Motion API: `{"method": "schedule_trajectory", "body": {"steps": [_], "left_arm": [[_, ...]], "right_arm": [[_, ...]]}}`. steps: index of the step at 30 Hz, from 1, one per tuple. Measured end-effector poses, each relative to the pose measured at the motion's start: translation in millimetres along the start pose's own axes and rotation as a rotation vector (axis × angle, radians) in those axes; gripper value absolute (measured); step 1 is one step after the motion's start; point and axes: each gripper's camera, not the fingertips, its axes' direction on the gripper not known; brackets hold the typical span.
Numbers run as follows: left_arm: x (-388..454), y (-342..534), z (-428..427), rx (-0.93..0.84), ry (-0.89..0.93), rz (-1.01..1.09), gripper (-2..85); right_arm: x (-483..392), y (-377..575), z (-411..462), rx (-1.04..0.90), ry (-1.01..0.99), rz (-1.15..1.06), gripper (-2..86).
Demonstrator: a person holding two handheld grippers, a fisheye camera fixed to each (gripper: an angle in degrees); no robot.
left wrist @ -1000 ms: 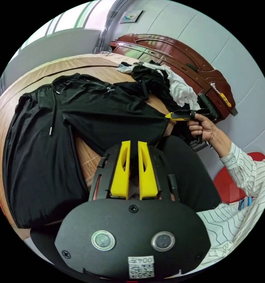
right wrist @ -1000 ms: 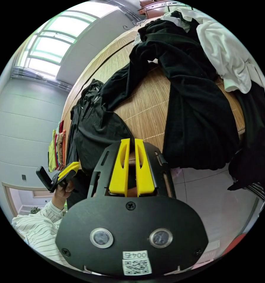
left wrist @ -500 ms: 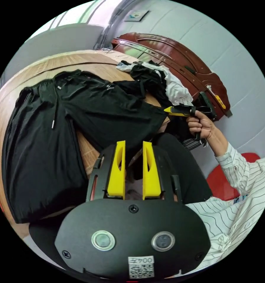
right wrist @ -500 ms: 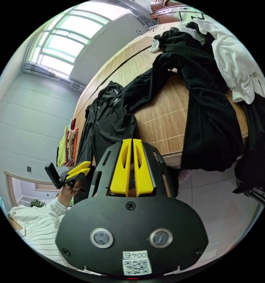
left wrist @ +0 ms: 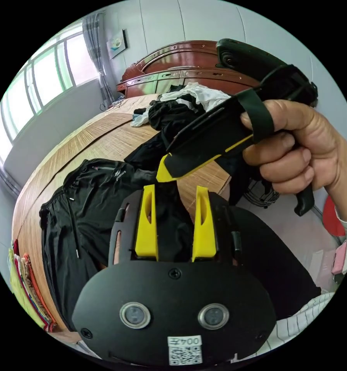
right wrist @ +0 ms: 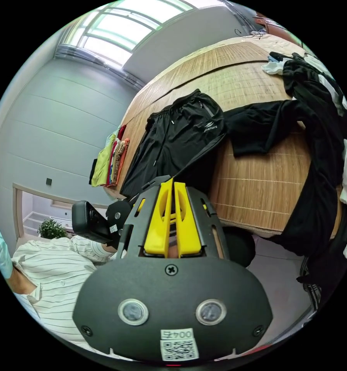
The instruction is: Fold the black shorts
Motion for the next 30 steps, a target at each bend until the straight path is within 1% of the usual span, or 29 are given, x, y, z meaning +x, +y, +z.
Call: {"method": "schedule_trajectory", "body": {"steps": [2, 5, 7, 9, 10, 11, 16, 19, 23, 26, 28, 30], "left_arm": [[-16.3, 13.8, -18.4, 0.068, -0.044, -0.07, 3.9], [-59.6, 35.2, -40.0, 0.089, 0.008, -0.185, 1.7], [-87.4, 53.2, -53.3, 0.113, 0.047, -0.258, 1.2], [-118.4, 77.8, -64.5, 0.134, 0.105, -0.334, 0.8], [-124.6, 83.3, -65.6, 0.136, 0.121, -0.349, 0.7], [-134.2, 93.6, -66.6, 0.14, 0.149, -0.37, 0.7], [-154.7, 128.6, -60.6, 0.149, 0.231, -0.408, 0.5], [-167.4, 147.9, -51.8, 0.15, 0.293, -0.437, 0.5], [-185.4, 173.3, -40.3, 0.152, 0.377, -0.464, 0.5], [-200.0, 192.6, -36.9, 0.157, 0.411, -0.472, 0.4], [-209.7, 206.1, -37.1, 0.163, 0.424, -0.488, 0.4], [-224.3, 226.1, -41.7, 0.178, 0.457, -0.522, 0.4]], "right_arm": [[-13.8, -11.0, 0.5, -0.021, -0.019, -0.04, 1.6], [-33.4, -35.0, -9.1, 0.015, -0.023, -0.116, 4.0], [-36.3, -68.4, -17.2, 0.089, 0.043, -0.102, 7.4], [-35.7, -103.3, -14.3, 0.112, 0.1, -0.091, 9.2], [-34.4, -130.9, -6.4, 0.103, 0.144, -0.085, 10.4], [-33.5, -145.6, -0.9, 0.092, 0.168, -0.081, 10.5], [-27.6, -276.7, 63.4, -0.024, 0.315, -0.076, 10.8], [-28.8, -337.0, 96.5, -0.094, 0.358, -0.096, 11.4], [-41.6, -389.7, 124.8, -0.151, 0.395, -0.168, 12.1], [-51.4, -416.0, 146.2, -0.252, 0.384, -0.218, 7.9], [-60.8, -428.6, 148.7, -0.283, 0.351, -0.226, 1.2], [-65.9, -435.1, 146.0, -0.274, 0.338, -0.19, 0.2]]}}
